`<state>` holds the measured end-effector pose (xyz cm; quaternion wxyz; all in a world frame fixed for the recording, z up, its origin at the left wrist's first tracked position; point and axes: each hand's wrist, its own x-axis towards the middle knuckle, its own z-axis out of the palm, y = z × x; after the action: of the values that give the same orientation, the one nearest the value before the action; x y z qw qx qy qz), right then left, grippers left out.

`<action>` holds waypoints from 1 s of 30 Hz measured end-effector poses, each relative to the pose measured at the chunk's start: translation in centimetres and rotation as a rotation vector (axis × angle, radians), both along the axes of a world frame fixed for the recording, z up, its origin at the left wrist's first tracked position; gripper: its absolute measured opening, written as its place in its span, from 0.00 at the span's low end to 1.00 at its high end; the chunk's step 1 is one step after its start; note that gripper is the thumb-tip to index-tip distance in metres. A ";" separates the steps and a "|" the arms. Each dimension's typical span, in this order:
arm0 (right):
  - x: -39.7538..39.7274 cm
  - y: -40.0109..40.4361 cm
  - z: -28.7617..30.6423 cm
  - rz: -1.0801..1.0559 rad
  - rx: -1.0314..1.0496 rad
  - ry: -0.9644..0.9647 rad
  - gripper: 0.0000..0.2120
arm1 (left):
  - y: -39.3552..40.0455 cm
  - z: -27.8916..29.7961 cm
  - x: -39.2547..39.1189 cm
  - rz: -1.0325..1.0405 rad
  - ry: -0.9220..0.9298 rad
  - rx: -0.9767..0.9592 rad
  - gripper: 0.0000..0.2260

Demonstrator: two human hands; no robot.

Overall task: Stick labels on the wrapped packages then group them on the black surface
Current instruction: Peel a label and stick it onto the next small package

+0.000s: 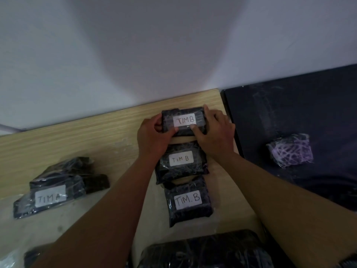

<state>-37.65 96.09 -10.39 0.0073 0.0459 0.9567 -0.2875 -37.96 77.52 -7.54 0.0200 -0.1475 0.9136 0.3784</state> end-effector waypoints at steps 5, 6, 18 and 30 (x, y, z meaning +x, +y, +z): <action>0.0 0.2 0.1 -0.009 -0.073 0.024 0.29 | -0.8 0.3 -0.3 0.000 -0.070 0.061 0.24; 0.0 0.2 0.1 -0.013 -0.076 0.030 0.27 | -0.9 0.3 -0.3 0.007 -0.074 0.080 0.23; -1.2 -1.2 1.2 -0.204 -0.172 0.009 0.20 | 1.1 1.1 -0.9 0.175 -0.041 -0.034 0.11; -1.9 -2.6 0.1 -0.301 -0.014 0.038 0.16 | 1.6 0.3 -1.4 0.302 -0.069 -0.043 0.08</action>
<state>-39.50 93.46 -10.28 -0.0535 0.1832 0.9370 -0.2927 -39.37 79.09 -7.20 -0.0088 -0.2963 0.8877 0.3523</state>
